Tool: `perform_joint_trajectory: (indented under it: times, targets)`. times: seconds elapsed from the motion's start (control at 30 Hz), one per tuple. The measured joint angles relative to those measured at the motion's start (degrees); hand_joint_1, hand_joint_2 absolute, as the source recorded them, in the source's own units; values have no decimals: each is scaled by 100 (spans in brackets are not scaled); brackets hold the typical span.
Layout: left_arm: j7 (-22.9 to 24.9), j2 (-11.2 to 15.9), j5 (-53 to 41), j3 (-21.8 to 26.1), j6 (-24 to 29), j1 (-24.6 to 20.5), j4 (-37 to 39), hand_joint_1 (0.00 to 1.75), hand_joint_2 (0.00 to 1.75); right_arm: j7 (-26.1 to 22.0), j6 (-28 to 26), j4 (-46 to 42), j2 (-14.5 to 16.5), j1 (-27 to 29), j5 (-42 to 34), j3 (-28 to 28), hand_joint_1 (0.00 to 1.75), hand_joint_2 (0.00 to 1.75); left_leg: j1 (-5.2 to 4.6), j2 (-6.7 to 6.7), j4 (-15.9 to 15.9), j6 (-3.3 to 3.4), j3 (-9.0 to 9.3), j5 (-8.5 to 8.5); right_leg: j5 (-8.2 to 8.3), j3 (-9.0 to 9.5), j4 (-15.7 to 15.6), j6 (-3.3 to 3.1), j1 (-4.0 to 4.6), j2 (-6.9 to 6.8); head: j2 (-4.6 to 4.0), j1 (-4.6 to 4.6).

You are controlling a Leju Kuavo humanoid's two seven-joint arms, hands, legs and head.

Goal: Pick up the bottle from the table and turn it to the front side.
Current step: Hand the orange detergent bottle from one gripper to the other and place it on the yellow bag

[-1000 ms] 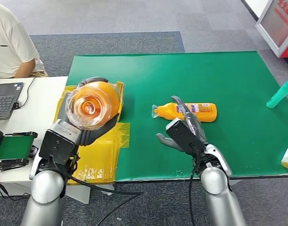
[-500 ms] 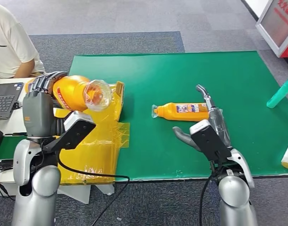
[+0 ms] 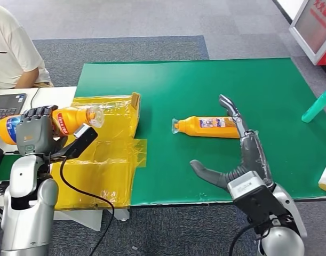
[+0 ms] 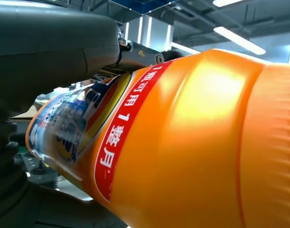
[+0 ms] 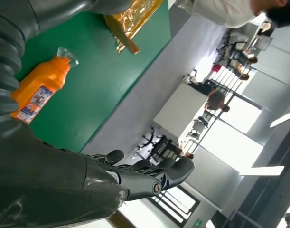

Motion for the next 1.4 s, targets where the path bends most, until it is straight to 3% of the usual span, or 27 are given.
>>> perform_joint_trajectory:
  times: [0.2,0.57,0.93,1.4]
  targets:
    - [987,608,0,-390,-306,-194,599,175,175,-8,64,-138,-30,-10,-198,96,0,175,1,0,0,-4,-1,3,0,-4,0,-1,2,1,0,-1]
    - [975,1029,0,-1000,-367,-463,1309,175,175,-85,11,-149,-98,-22,-267,96,0,175,0,0,0,-4,-3,3,2,-4,0,1,0,1,0,-1]
    - [643,1136,-1,-1585,-155,-490,1574,175,175,-184,-85,-173,-156,-28,-345,131,0,175,1,0,0,-4,-3,3,1,-3,0,0,1,1,0,1]
    - [146,694,0,-1638,-81,-469,1841,175,175,-285,-132,-313,-181,-23,-335,198,0,175,1,0,0,-4,-4,3,1,-3,0,0,1,1,0,0]
